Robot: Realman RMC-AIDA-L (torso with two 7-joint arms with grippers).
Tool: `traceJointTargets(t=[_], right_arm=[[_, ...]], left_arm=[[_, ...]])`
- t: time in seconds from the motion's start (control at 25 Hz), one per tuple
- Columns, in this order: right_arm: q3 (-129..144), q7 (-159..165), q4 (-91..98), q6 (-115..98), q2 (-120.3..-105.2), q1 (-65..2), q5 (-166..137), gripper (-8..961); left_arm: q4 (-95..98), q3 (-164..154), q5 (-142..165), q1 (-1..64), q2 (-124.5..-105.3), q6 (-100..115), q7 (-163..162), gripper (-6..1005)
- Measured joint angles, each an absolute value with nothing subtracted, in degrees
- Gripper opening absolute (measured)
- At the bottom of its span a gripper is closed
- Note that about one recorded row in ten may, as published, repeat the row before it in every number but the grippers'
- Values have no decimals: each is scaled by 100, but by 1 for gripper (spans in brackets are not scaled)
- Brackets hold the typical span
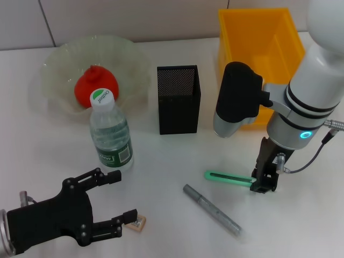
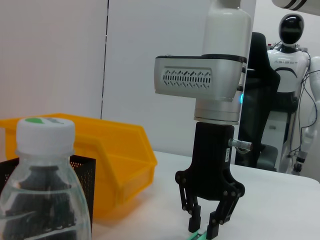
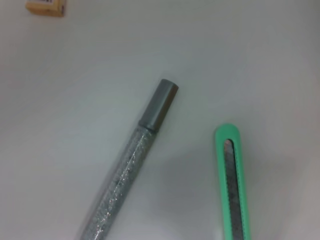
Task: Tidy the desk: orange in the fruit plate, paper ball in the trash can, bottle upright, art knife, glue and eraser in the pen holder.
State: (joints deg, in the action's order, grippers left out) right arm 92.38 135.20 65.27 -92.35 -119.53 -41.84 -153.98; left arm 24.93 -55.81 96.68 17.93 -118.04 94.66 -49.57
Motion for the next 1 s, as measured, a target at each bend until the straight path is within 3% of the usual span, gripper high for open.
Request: traceJointTargets(t=[1.0], right_arm=[[9266,13526,6564,-9269,-11947,-4149,-15370,172]], left_arm=[[2513,-5566,9668,1825,-11813,9468,-4938,803]])
